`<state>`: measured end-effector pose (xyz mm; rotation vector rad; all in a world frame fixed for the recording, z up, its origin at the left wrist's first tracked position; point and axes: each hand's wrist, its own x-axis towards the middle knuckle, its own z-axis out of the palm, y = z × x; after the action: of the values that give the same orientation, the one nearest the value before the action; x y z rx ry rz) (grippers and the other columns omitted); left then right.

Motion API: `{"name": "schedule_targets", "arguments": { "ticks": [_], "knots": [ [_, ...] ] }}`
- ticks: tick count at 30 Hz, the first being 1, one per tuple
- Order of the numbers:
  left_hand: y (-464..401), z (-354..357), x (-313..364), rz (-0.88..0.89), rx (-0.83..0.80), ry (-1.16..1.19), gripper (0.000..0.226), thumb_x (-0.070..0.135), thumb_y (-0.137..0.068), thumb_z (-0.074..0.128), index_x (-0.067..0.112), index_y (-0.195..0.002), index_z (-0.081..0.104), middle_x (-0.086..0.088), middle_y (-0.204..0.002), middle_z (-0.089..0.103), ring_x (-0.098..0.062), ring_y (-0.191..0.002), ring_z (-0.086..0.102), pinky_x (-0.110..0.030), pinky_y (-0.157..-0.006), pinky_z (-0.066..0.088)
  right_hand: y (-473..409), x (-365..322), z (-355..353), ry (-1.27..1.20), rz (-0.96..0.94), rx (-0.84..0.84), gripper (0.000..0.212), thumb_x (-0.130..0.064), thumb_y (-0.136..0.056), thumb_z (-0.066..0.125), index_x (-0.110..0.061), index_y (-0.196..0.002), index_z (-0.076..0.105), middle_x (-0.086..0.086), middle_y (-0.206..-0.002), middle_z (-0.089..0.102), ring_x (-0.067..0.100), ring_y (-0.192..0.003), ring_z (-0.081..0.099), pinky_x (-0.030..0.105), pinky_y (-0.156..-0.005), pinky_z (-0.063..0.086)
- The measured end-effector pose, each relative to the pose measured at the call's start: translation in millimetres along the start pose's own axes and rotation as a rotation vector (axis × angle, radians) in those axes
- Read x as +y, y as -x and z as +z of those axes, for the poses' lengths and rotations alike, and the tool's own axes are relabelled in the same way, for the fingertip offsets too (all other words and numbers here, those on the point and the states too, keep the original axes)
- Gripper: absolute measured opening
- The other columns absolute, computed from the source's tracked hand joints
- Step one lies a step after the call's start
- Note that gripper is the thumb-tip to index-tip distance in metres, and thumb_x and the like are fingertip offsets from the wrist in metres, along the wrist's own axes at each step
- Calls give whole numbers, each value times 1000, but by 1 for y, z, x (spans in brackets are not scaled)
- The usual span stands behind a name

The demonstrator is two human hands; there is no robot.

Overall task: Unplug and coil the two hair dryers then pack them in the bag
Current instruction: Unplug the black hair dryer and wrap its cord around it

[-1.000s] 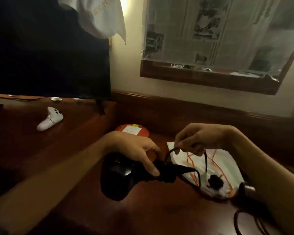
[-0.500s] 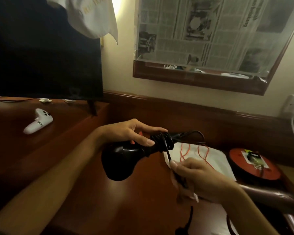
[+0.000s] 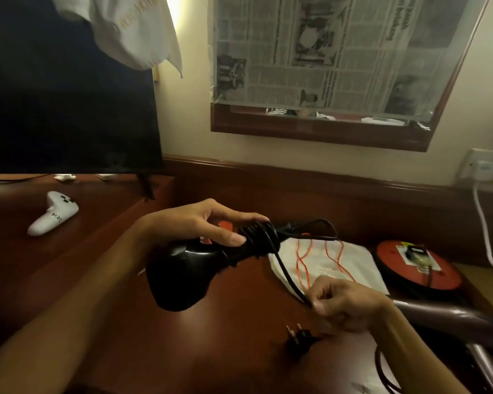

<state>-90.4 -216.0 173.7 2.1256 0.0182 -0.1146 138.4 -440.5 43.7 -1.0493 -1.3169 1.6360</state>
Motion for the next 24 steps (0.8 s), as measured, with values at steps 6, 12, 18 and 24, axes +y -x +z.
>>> {"name": "schedule_targets", "arguments": {
  "ticks": [6, 12, 18, 24],
  "knots": [
    [-4, 2, -21, -41, -43, 8, 60, -1, -101, 55, 20, -156, 42, 3, -107, 79, -17, -81, 77, -29, -78, 61, -4, -1, 10, 120, 115, -69, 34, -28, -98, 64, -4, -74, 59, -8, -50, 37, 9, -40, 38, 25, -46, 40],
    [-8, 18, -9, -2, -371, 166, 74, 22, -92, 73, 25, -158, 40, -33, -100, 72, -32, -78, 70, -35, -71, 62, -12, 1, -8, 155, 179, 273, 18, -9, -89, 66, 4, -79, 57, -2, -54, 43, 9, -45, 43, 22, -48, 39],
    [-19, 39, -4, -162, -446, -189, 58, 20, -98, 70, 31, -151, 51, -5, -121, 75, -22, -97, 76, -37, -87, 61, -22, -81, -14, 519, 331, 157, 8, 7, -93, 61, 8, -93, 70, -3, -58, 59, 7, -47, 48, 21, -49, 44],
    [-32, 42, -27, -288, -107, -316, 81, 35, -90, 79, 52, -152, 31, 15, -145, 54, -6, -114, 67, -18, -89, 52, -37, -138, 28, 843, 408, 103, 14, -5, -95, 65, 9, -95, 66, 14, -69, 65, 20, -48, 62, 34, -57, 59]
  ]
}}
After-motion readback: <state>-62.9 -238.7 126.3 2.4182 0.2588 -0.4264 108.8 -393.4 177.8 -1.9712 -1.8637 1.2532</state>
